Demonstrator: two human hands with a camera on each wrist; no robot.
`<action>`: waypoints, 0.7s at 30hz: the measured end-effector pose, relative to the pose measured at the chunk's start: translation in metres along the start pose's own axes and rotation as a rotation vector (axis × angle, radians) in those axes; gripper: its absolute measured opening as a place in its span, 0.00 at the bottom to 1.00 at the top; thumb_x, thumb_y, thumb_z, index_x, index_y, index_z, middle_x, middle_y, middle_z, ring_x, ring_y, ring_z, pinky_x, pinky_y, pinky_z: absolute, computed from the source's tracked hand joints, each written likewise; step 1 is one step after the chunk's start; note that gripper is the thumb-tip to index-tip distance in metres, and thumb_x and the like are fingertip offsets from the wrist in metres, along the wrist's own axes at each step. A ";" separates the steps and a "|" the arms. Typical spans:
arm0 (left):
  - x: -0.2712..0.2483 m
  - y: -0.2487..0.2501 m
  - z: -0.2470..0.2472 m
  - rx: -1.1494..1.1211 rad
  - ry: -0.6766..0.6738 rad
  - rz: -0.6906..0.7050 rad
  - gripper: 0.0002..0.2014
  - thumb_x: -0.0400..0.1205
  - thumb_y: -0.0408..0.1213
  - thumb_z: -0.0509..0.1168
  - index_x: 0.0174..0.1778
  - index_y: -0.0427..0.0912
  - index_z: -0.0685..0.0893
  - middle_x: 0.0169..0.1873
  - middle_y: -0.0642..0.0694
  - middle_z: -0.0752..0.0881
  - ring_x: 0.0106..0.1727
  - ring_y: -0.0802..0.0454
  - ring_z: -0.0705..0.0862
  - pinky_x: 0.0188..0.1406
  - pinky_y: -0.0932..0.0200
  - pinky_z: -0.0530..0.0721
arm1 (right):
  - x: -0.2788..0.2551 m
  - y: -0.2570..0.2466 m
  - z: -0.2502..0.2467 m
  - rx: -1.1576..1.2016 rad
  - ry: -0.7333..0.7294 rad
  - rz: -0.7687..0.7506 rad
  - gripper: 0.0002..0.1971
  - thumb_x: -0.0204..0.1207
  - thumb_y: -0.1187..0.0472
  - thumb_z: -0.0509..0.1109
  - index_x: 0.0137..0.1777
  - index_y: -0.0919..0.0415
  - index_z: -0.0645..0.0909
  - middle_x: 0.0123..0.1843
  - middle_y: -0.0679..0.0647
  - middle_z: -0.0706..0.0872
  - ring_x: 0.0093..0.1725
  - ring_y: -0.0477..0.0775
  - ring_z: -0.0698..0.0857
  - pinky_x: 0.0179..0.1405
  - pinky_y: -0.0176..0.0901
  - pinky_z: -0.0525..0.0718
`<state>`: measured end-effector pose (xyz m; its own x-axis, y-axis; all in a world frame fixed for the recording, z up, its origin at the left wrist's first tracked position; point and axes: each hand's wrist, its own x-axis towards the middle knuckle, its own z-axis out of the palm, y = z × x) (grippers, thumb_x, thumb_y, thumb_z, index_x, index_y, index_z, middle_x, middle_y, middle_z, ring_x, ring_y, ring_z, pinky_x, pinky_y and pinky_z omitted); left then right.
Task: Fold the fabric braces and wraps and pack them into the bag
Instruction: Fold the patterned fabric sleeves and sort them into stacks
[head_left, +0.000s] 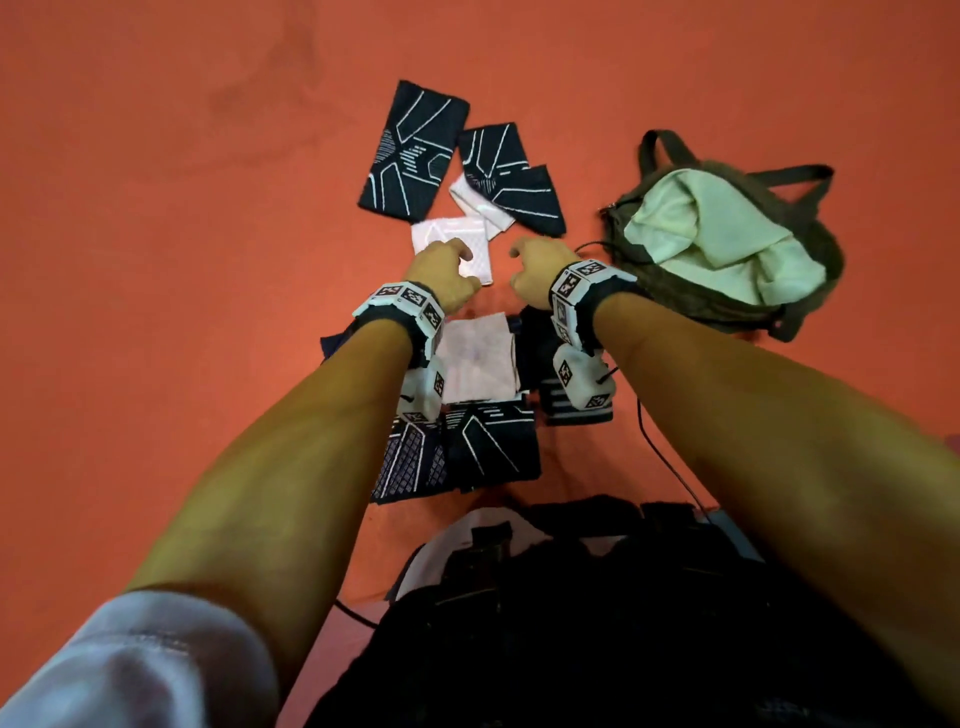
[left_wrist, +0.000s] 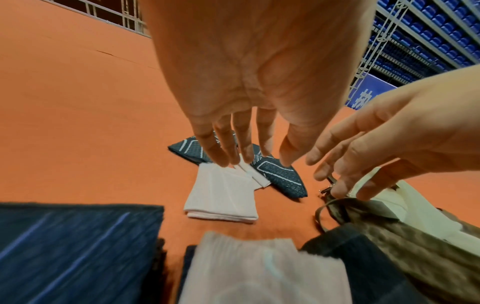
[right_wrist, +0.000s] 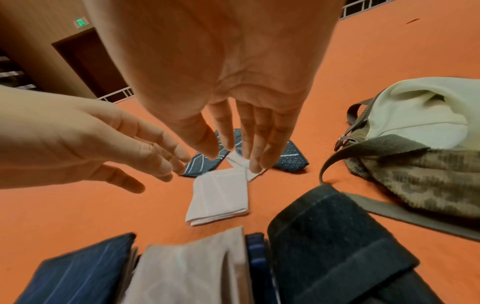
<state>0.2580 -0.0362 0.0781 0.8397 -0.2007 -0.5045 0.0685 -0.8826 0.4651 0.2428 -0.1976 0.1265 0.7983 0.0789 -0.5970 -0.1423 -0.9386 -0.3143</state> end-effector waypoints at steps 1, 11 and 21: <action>0.011 0.004 0.001 -0.006 -0.011 -0.007 0.24 0.80 0.38 0.69 0.72 0.40 0.78 0.69 0.37 0.81 0.68 0.39 0.80 0.66 0.51 0.78 | 0.010 0.005 -0.003 0.004 0.003 0.010 0.23 0.82 0.63 0.65 0.76 0.64 0.74 0.72 0.63 0.81 0.70 0.66 0.80 0.66 0.50 0.79; 0.116 0.025 0.016 -0.035 -0.104 -0.097 0.25 0.82 0.39 0.67 0.75 0.38 0.75 0.71 0.34 0.75 0.69 0.37 0.79 0.66 0.50 0.77 | 0.107 0.054 -0.007 0.122 -0.029 0.131 0.22 0.82 0.60 0.64 0.76 0.61 0.72 0.72 0.64 0.76 0.70 0.66 0.78 0.67 0.52 0.78; 0.168 0.023 0.033 -0.261 -0.081 -0.150 0.43 0.73 0.38 0.61 0.86 0.49 0.54 0.56 0.33 0.85 0.52 0.39 0.87 0.56 0.46 0.87 | 0.149 0.082 0.013 0.238 -0.050 0.243 0.20 0.81 0.62 0.65 0.73 0.60 0.74 0.78 0.63 0.65 0.63 0.66 0.81 0.65 0.47 0.80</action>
<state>0.3824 -0.1044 -0.0201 0.7650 -0.1193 -0.6329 0.3327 -0.7683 0.5469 0.3424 -0.2580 0.0019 0.6955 -0.1155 -0.7092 -0.4620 -0.8278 -0.3182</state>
